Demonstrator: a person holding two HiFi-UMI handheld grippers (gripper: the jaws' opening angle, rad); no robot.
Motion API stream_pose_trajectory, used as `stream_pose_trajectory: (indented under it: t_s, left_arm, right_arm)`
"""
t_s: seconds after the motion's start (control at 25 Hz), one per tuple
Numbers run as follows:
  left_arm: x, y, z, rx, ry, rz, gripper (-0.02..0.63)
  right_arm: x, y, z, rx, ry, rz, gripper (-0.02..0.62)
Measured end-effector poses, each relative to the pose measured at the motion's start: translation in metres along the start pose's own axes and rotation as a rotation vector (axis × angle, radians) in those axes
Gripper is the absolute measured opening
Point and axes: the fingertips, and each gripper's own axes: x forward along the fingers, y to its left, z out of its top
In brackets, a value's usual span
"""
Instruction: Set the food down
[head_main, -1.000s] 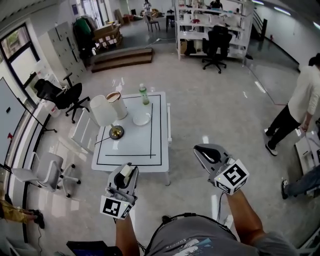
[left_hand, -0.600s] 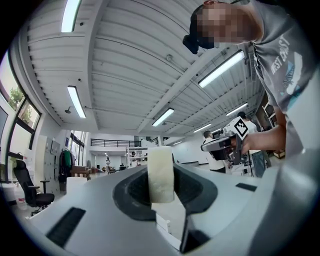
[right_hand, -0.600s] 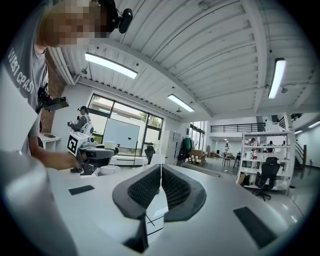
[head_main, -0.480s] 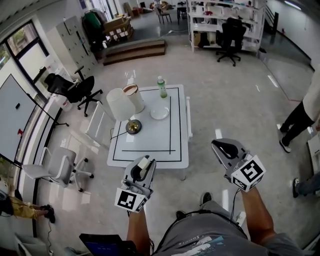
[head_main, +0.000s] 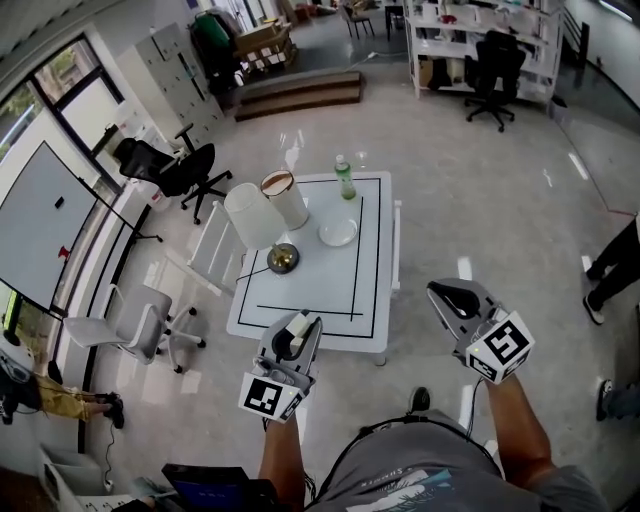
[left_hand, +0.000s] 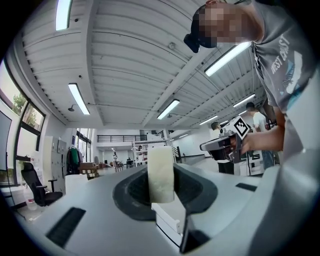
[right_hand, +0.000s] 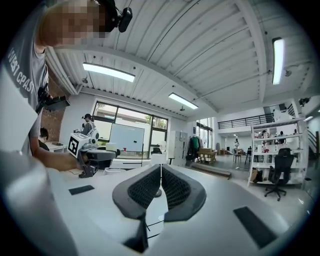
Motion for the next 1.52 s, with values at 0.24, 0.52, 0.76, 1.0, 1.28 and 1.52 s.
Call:
stream_pose_trajectory:
  t_s: [0.24,0.52,0.76,1.0,1.28,1.52]
  left_arm:
    - [0.047,0.0,0.0,0.014,0.013,0.04,0.091]
    - [0.084,-0.005,-0.001,0.025,0.034,0.086,0.091]
    - [0.112,-0.013,-0.003,0.039,0.082,0.078,0.091]
    - [0.14,-0.014,0.002,0.052,0.071,0.08,0.091]
    - [0.161,-0.011,0.004,0.064,0.061,0.075,0.091]
    - [0.158,0.0,-0.011,0.039,0.077,0.106,0.091]
  right_arm:
    - [0.009,-0.051,-0.004,0.009,-0.019,0.045,0.008]
    - [0.017,-0.09,-0.009,0.019,-0.024,0.108,0.008]
    - [0.015,-0.112,0.006,0.029,-0.06,0.136,0.008]
    - [0.025,-0.127,0.006,0.045,-0.078,0.171,0.008]
    - [0.034,-0.143,-0.007,0.068,-0.068,0.18,0.008]
    - [0.051,-0.148,-0.028,0.092,-0.044,0.187,0.008]
